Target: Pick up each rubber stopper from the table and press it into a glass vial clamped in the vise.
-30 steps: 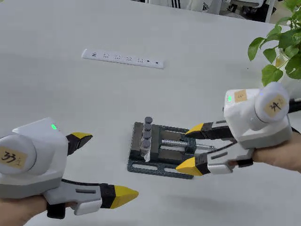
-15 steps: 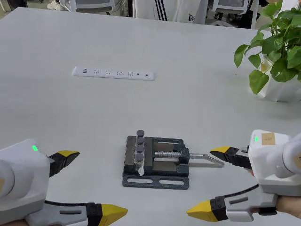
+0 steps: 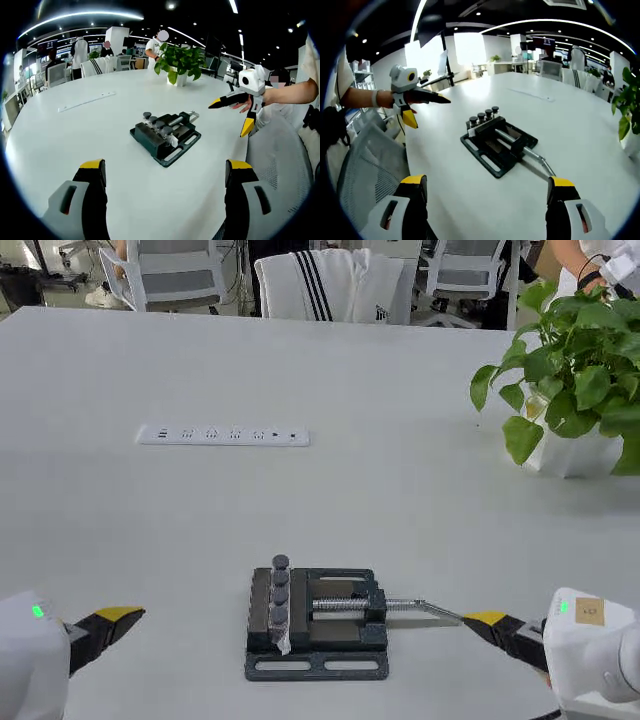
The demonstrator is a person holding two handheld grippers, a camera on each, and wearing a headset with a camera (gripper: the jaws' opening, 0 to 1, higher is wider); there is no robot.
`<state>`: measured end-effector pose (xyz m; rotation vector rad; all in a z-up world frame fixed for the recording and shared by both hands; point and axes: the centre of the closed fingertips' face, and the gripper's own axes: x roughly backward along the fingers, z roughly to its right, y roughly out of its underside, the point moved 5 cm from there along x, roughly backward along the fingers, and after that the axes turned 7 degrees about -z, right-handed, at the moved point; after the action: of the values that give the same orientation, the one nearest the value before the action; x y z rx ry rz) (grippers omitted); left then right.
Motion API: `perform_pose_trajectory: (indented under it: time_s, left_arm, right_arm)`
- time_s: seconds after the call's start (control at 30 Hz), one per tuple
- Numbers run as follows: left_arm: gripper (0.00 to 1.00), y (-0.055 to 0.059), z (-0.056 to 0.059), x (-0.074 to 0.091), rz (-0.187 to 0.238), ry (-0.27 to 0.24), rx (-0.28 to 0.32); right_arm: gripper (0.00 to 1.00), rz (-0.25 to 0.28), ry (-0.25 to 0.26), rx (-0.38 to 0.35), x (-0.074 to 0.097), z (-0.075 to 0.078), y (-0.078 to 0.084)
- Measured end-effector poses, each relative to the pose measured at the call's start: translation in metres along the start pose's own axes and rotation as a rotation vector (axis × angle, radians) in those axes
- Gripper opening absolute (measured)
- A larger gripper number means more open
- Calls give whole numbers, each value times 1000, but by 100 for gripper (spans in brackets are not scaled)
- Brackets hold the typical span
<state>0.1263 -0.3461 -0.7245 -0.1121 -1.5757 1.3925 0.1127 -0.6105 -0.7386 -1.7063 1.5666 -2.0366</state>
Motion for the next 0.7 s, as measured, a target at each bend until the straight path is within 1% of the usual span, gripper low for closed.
perform_pose_trajectory:
  time_s: [0.1, 0.17, 0.23, 0.3, 0.43, 0.47, 0.53, 0.7]
  left_arm:
    - [99, -1, 1, 1, 7, -1, 11]
    - [99, 0, -1, 0, 10, -9, 17]
    - [99, 3, -2, -1, 2, -9, 24]
    - [99, 3, -2, -1, -7, -9, 15]
    - [99, -5, 3, -2, 2, -2, 6]
    - [99, -5, 2, -2, 2, -6, -1]
    - [99, -7, 2, -2, 10, -8, 4]
    - [99, -14, 6, 0, 29, -20, -8]
  right_arm:
    - [99, 11, 6, -27, 0, -4, -1]
    - [98, 28, 0, -52, -2, -7, -4]
    - [98, 47, 6, -69, -3, -8, -7]
    - [97, 48, 0, -76, -3, -9, -6]
    - [97, 49, 14, -68, -1, -9, -6]
    - [96, 54, 15, -71, -1, -8, -6]
    - [96, 60, 23, -68, 1, -8, -5]
    - [96, 65, 34, -45, 6, -13, -3]
